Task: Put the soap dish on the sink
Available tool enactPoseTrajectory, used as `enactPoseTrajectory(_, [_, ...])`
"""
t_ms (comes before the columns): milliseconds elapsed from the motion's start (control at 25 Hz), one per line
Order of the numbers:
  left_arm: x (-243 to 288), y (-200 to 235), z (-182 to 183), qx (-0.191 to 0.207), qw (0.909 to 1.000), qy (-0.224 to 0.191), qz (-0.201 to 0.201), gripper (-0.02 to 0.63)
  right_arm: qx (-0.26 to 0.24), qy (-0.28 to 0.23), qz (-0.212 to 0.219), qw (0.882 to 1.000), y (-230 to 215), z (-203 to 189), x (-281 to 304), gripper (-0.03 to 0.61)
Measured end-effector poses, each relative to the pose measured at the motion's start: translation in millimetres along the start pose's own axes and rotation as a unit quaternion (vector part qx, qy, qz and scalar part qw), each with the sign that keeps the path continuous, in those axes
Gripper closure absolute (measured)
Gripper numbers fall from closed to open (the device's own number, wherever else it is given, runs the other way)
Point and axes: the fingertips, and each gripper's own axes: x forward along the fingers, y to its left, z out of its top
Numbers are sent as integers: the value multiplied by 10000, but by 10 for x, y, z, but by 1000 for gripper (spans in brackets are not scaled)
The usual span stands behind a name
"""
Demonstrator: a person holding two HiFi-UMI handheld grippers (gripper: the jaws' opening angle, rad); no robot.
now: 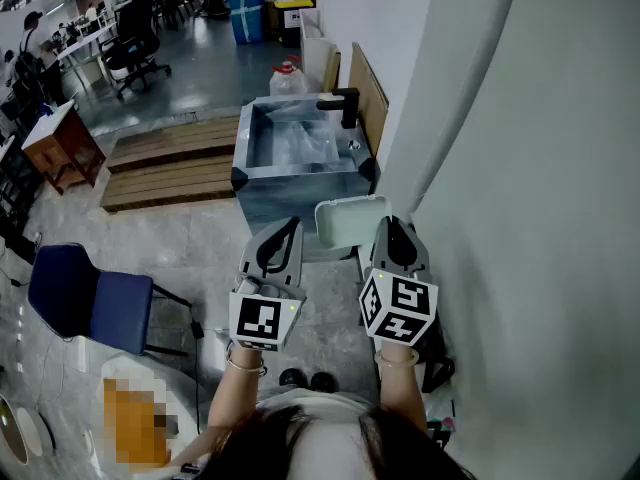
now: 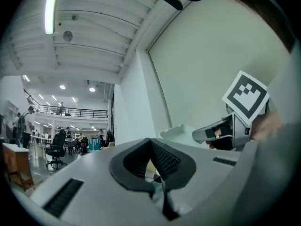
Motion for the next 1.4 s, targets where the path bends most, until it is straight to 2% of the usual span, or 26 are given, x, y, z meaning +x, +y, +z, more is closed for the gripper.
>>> enactPoseTrajectory(400, [118, -128, -54, -68, 9999, 116, 69, 606, -17, 12, 14, 10000, -167, -46, 68, 543])
enactPoseTrajectory(680, [314, -83, -115, -3, 10000, 55, -63, 606, 14, 112, -7, 9999, -178, -134, 274, 543])
enactPoseTrajectory(1160, [738, 441, -310, -87, 9998, 13, -186, 606, -99, 218, -142, 9996, 21, -139, 891, 543])
enactPoseTrajectory(1320, [837, 613, -460, -352, 9990, 208, -171, 606, -146, 257, -179, 9994, 99, -148, 1090, 543])
enactPoseTrajectory(1400, [904, 705, -449, -275, 9994, 61, -206, 606, -187, 271, -189, 9993, 144, -145, 1175, 543])
